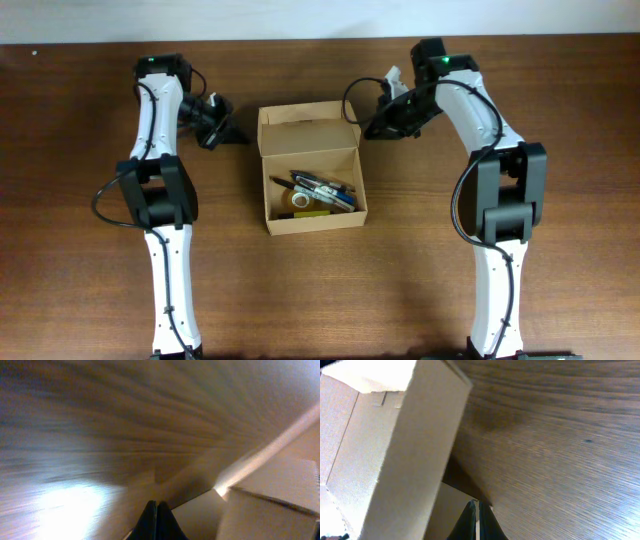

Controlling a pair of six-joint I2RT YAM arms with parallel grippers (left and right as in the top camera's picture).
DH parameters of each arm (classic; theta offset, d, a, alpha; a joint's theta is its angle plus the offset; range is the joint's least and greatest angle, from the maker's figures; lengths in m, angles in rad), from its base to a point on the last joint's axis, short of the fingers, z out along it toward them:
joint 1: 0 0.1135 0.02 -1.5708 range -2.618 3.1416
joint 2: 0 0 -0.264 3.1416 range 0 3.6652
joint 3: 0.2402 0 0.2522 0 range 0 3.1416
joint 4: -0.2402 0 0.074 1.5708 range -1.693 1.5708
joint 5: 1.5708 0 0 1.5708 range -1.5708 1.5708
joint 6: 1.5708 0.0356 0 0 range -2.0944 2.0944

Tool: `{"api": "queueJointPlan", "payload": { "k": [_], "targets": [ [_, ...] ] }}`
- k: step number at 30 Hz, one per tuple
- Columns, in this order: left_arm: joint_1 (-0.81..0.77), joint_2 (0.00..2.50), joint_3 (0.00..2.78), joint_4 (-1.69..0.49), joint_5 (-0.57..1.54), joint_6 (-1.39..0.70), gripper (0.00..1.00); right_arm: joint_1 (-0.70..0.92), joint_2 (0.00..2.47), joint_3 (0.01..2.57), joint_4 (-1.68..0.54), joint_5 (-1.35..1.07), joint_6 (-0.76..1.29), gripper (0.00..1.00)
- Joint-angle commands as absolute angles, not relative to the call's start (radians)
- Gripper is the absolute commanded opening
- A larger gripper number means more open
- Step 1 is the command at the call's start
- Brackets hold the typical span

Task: Pack container
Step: 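Bring both grippers to the box lid's far edge, then swing the lid down over the box with both grippers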

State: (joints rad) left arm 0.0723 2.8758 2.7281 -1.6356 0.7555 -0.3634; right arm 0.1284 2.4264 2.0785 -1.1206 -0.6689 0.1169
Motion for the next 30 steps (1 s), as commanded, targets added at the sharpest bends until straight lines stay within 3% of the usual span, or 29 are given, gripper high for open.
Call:
{"api": "queueJointPlan", "payload": {
  "k": [1, 11, 21, 30],
  "targets": [
    [0.042, 2.898, 2.735, -1.599, 0.852, -0.377, 0.02, 0.152, 2.443, 2.074, -1.112, -0.689, 0.125, 0.04],
    [0.024, 2.898, 2.735, -1.473, 1.076, -0.378, 0.02, 0.182, 2.443, 2.074, -1.066, -0.710, 0.141, 0.04],
    [0.024, 2.896, 2.831, -1.362, 1.167, -0.338, 0.01, 0.150, 2.441, 2.103, -0.830, -0.985, 0.136, 0.04],
    [0.023, 2.892, 3.141, -1.530, 1.073, -0.331, 0.02, 0.157, 2.393, 2.286, -0.986, -0.932, 0.054, 0.04]
  ]
}}
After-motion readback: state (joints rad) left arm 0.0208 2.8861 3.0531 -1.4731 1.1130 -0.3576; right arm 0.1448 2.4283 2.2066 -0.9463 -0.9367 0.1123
